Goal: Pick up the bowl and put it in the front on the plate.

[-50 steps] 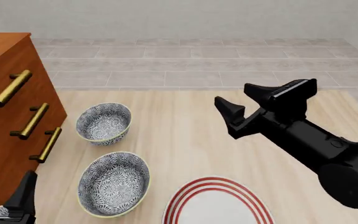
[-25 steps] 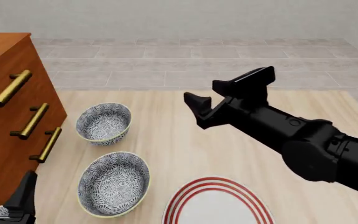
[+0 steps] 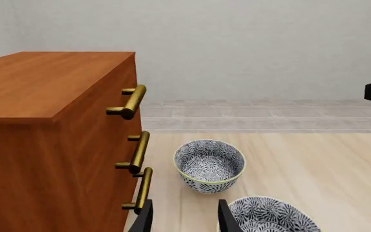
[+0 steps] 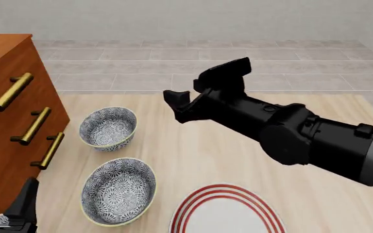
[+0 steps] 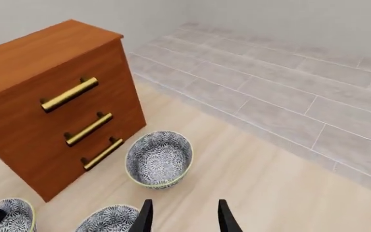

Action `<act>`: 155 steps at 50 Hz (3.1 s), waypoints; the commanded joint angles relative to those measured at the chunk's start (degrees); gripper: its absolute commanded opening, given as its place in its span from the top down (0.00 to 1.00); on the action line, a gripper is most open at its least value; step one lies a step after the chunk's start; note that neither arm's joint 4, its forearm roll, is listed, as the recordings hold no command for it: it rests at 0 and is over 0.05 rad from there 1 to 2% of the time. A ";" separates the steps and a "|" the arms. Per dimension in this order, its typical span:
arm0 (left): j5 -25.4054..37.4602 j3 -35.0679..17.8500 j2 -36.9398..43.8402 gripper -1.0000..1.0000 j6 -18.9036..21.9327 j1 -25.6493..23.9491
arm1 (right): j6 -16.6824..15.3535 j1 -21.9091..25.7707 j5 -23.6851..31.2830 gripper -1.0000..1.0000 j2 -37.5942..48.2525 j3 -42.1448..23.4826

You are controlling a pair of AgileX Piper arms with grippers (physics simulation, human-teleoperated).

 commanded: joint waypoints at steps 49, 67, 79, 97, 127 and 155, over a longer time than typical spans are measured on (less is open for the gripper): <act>0.00 0.00 0.00 0.00 0.00 0.00 | 14.65 0.61 14.81 0.00 24.43 -29.46; 0.00 0.00 0.00 0.00 0.00 0.00 | 13.79 -0.83 19.91 0.00 32.90 -38.25; 0.00 0.00 0.00 0.00 0.00 0.00 | 14.48 -2.14 21.42 0.00 38.79 -43.86; 0.00 0.00 0.00 0.00 0.00 0.00 | 15.97 -1.60 20.03 0.00 42.83 -45.62; 0.00 0.00 0.00 0.00 0.00 0.00 | 15.78 0.00 22.53 0.00 49.76 -53.89; 0.00 0.00 0.00 0.00 0.00 0.00 | 14.73 1.06 24.77 0.00 54.22 -58.86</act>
